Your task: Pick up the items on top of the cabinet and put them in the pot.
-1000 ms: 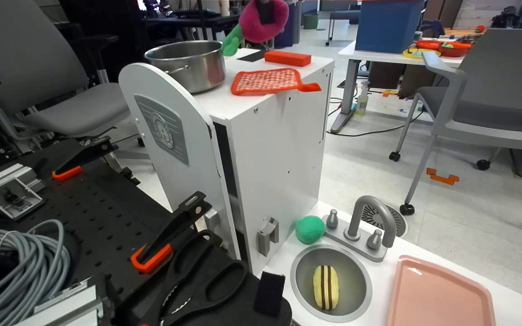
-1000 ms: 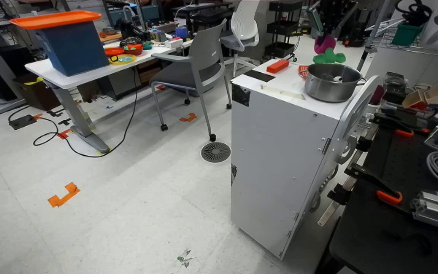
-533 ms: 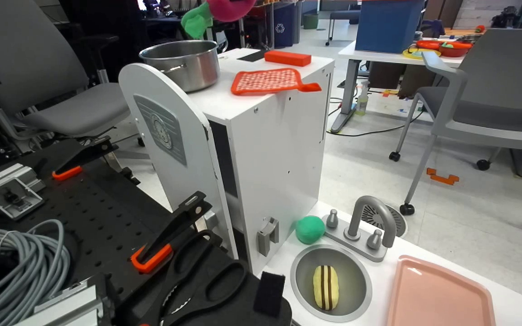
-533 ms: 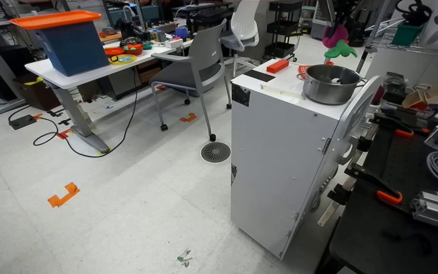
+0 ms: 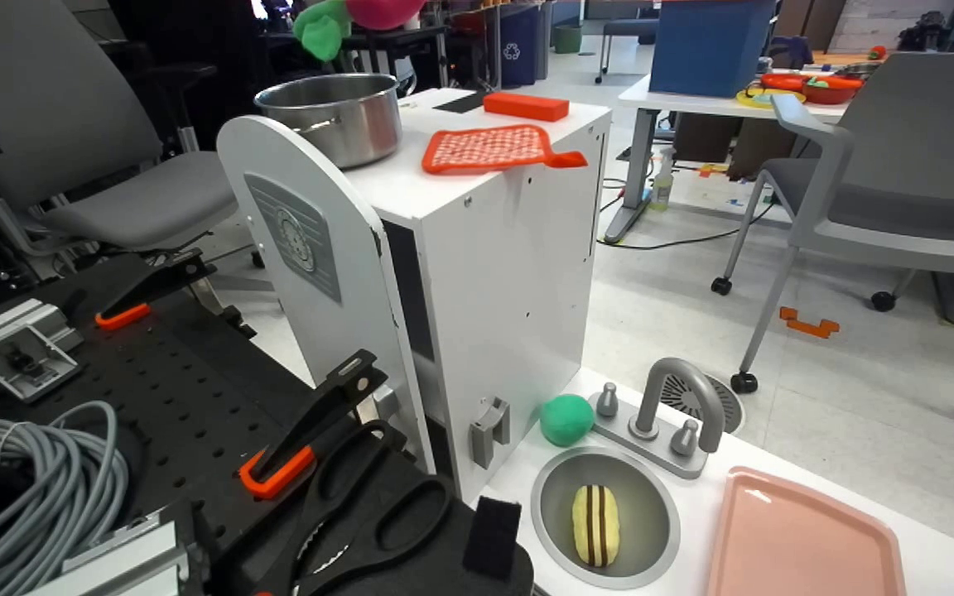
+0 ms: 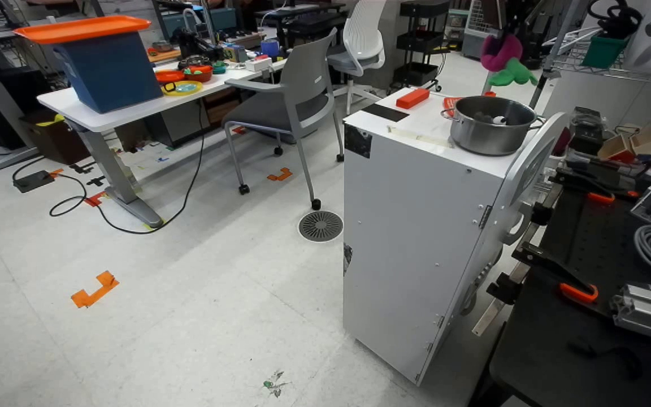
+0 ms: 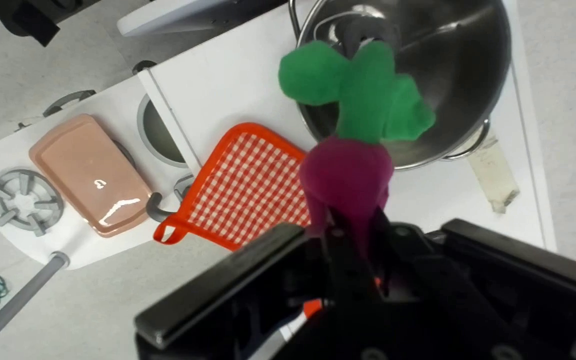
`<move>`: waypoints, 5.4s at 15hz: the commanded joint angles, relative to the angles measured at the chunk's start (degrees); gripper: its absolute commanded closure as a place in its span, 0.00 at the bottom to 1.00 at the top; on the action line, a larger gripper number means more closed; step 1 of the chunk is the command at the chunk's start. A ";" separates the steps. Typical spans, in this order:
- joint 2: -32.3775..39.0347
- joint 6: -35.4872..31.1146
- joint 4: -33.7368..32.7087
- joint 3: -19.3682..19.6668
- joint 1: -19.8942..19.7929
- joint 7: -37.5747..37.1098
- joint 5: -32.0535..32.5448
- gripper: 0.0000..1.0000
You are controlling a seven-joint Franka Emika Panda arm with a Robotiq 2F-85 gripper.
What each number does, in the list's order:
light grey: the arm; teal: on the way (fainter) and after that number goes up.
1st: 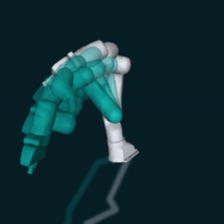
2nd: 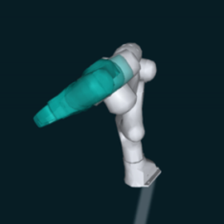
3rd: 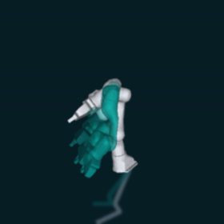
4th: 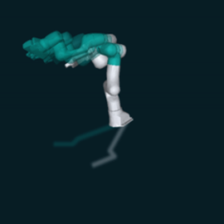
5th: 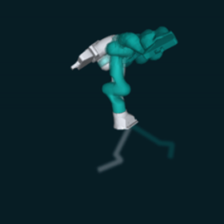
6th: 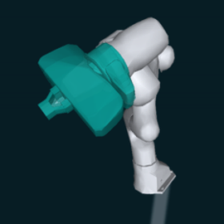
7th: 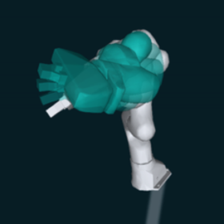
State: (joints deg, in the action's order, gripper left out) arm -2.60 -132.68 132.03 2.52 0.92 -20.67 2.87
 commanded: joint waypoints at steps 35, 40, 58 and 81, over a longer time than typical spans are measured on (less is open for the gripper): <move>3.12 -1.88 -2.80 0.88 -4.52 11.46 -6.00 0.00; 6.95 -2.78 -5.67 2.34 -5.60 6.88 -5.20 0.00; 16.34 -3.44 -9.25 8.64 -7.62 1.30 -2.72 0.00; 16.96 -9.85 -8.16 9.46 -2.58 -27.15 -4.51 0.00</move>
State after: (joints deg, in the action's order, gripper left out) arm 15.96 -143.33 123.46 11.92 -1.84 -45.36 -1.58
